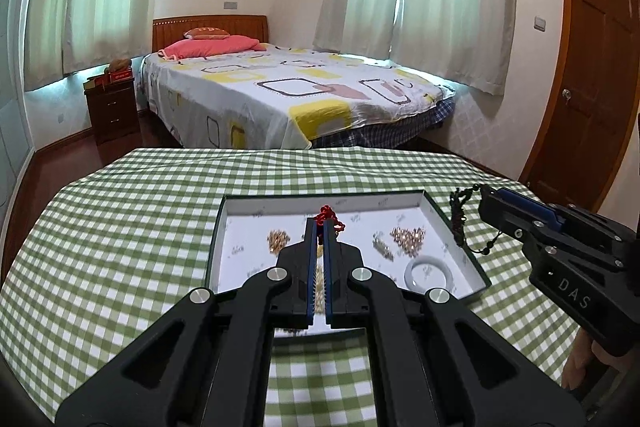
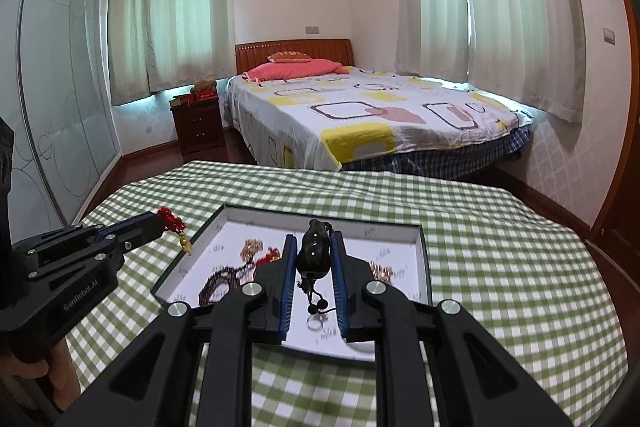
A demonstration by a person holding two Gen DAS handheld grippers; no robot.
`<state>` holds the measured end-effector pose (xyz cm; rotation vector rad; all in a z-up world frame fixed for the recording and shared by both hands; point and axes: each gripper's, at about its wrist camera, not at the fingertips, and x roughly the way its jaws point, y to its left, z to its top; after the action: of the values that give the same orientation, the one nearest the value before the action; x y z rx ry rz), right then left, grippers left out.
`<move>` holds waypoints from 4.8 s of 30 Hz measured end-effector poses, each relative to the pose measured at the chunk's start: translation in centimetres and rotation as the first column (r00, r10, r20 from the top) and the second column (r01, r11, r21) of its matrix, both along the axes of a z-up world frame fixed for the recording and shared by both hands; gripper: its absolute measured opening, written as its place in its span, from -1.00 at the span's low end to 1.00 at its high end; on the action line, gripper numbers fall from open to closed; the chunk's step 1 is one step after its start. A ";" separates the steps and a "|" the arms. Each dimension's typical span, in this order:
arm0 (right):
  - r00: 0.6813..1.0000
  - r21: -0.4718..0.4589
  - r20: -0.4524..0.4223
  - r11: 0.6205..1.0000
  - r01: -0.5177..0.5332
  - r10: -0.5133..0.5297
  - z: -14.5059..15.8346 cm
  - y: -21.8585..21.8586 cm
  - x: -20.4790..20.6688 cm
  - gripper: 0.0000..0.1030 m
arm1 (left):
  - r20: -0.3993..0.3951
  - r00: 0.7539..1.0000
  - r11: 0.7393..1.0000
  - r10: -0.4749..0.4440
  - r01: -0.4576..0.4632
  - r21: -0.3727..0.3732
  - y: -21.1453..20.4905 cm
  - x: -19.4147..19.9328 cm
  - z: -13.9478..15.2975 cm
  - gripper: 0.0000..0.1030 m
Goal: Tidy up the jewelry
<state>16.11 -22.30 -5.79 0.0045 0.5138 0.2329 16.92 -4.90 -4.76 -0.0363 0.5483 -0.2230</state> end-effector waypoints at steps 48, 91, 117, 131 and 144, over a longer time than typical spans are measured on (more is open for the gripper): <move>0.944 -0.031 -0.327 0.999 0.031 -0.040 -10.0 -1.4 17.1 -0.66 | -0.373 0.927 0.993 0.032 0.011 0.113 -6.4 20.2 -10.9 -0.93; 0.928 -0.038 -0.366 0.997 0.068 -0.077 -10.6 -2.2 18.2 -0.08 | -0.434 0.899 0.995 0.059 -0.019 0.098 -6.1 20.9 -12.0 0.00; 0.951 -0.150 -0.250 0.977 0.149 -0.184 -8.7 -3.0 14.5 0.63 | -0.271 0.955 0.990 0.118 -0.093 0.103 -2.7 16.2 -8.9 0.82; 0.959 -0.099 -0.185 0.975 0.201 -0.217 -6.6 -3.4 9.0 0.64 | -0.183 0.969 0.974 0.165 -0.131 0.184 -1.2 8.5 -5.9 0.83; 0.973 -0.074 -0.130 0.981 0.180 -0.189 -3.6 -2.3 1.1 0.64 | -0.136 0.972 0.974 0.191 -0.170 0.152 1.3 0.9 -1.7 0.83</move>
<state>17.19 -24.63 -9.39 0.0076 0.6529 0.0344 17.77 -3.58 -6.42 0.0336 0.7058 -0.0033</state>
